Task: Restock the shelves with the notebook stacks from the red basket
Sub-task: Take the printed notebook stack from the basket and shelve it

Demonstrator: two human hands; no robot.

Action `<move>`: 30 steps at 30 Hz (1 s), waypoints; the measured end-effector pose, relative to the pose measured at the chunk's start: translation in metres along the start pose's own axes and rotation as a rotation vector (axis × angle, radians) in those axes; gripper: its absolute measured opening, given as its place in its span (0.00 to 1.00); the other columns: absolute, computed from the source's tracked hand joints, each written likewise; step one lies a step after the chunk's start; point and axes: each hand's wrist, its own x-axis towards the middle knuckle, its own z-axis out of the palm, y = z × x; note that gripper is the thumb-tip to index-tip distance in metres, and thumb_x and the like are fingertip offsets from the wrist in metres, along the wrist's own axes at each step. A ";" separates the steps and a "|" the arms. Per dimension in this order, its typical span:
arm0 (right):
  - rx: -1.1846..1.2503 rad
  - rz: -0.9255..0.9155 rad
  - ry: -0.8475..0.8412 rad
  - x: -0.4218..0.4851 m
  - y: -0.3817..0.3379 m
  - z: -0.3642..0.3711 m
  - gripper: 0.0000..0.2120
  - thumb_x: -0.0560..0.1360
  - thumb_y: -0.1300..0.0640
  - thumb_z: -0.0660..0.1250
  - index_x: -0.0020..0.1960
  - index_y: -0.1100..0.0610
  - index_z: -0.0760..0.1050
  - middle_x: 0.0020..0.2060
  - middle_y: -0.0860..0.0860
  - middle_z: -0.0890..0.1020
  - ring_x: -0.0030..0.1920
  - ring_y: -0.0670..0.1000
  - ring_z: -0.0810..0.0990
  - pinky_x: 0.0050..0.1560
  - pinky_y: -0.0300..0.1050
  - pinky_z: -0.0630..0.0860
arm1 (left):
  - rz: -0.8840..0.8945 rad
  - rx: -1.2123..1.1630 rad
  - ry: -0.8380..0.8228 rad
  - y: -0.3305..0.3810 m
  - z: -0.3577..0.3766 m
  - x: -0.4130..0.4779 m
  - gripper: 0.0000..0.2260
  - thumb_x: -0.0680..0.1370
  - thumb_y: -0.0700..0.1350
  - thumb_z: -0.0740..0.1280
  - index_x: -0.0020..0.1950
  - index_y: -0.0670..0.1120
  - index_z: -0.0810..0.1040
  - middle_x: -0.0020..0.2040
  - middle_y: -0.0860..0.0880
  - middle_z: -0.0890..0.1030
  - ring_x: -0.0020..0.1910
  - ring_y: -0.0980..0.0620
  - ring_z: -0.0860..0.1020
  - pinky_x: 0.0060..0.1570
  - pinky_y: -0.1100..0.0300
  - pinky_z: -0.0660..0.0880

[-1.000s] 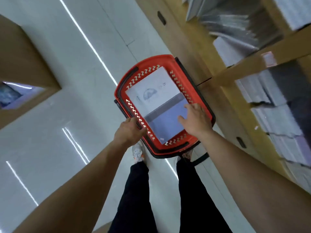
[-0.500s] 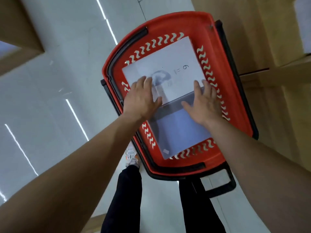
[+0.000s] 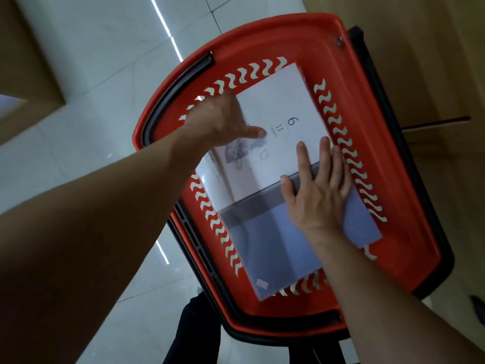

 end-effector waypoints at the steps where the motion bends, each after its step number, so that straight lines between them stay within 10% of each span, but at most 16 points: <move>1: -0.003 0.000 0.007 0.001 0.000 0.000 0.33 0.81 0.35 0.48 0.82 0.47 0.54 0.81 0.58 0.53 0.80 0.60 0.51 0.76 0.60 0.52 | -0.005 0.017 -0.034 -0.001 -0.003 0.005 0.44 0.65 0.71 0.74 0.73 0.48 0.67 0.62 0.48 0.80 0.57 0.44 0.80 0.56 0.53 0.77; 5: 0.005 0.005 0.012 0.002 0.001 0.003 0.33 0.81 0.36 0.51 0.82 0.47 0.53 0.81 0.58 0.53 0.80 0.60 0.51 0.76 0.61 0.52 | -0.044 0.063 -0.042 0.002 -0.005 0.004 0.32 0.66 0.71 0.73 0.52 0.44 0.76 0.43 0.50 0.82 0.39 0.50 0.80 0.40 0.57 0.77; 8: 0.013 -0.005 0.024 0.001 0.002 0.003 0.33 0.81 0.37 0.52 0.82 0.47 0.54 0.81 0.58 0.53 0.80 0.60 0.51 0.75 0.61 0.53 | -0.043 0.081 0.034 0.004 -0.006 -0.010 0.36 0.66 0.71 0.73 0.61 0.46 0.73 0.49 0.50 0.82 0.41 0.50 0.80 0.41 0.55 0.78; 12: 0.021 -0.002 0.027 0.000 0.002 0.004 0.33 0.80 0.37 0.55 0.82 0.46 0.53 0.81 0.58 0.53 0.80 0.59 0.51 0.76 0.61 0.53 | 0.046 -0.042 -0.105 -0.012 -0.026 -0.018 0.44 0.70 0.64 0.75 0.79 0.51 0.59 0.72 0.46 0.73 0.68 0.41 0.74 0.65 0.43 0.74; 22: 0.027 -0.015 0.026 0.000 0.004 0.003 0.34 0.79 0.37 0.55 0.82 0.46 0.53 0.81 0.58 0.54 0.80 0.59 0.52 0.76 0.60 0.52 | 0.219 -0.205 -0.427 -0.018 -0.061 -0.035 0.32 0.78 0.50 0.72 0.76 0.66 0.60 0.62 0.58 0.77 0.61 0.53 0.78 0.61 0.46 0.75; 30: 0.003 -0.045 -0.048 0.001 0.007 -0.002 0.36 0.79 0.34 0.49 0.82 0.46 0.45 0.81 0.58 0.49 0.80 0.59 0.50 0.76 0.60 0.51 | 0.312 -0.346 -0.367 -0.016 -0.062 -0.068 0.29 0.79 0.46 0.71 0.75 0.63 0.64 0.62 0.55 0.80 0.59 0.51 0.81 0.55 0.45 0.82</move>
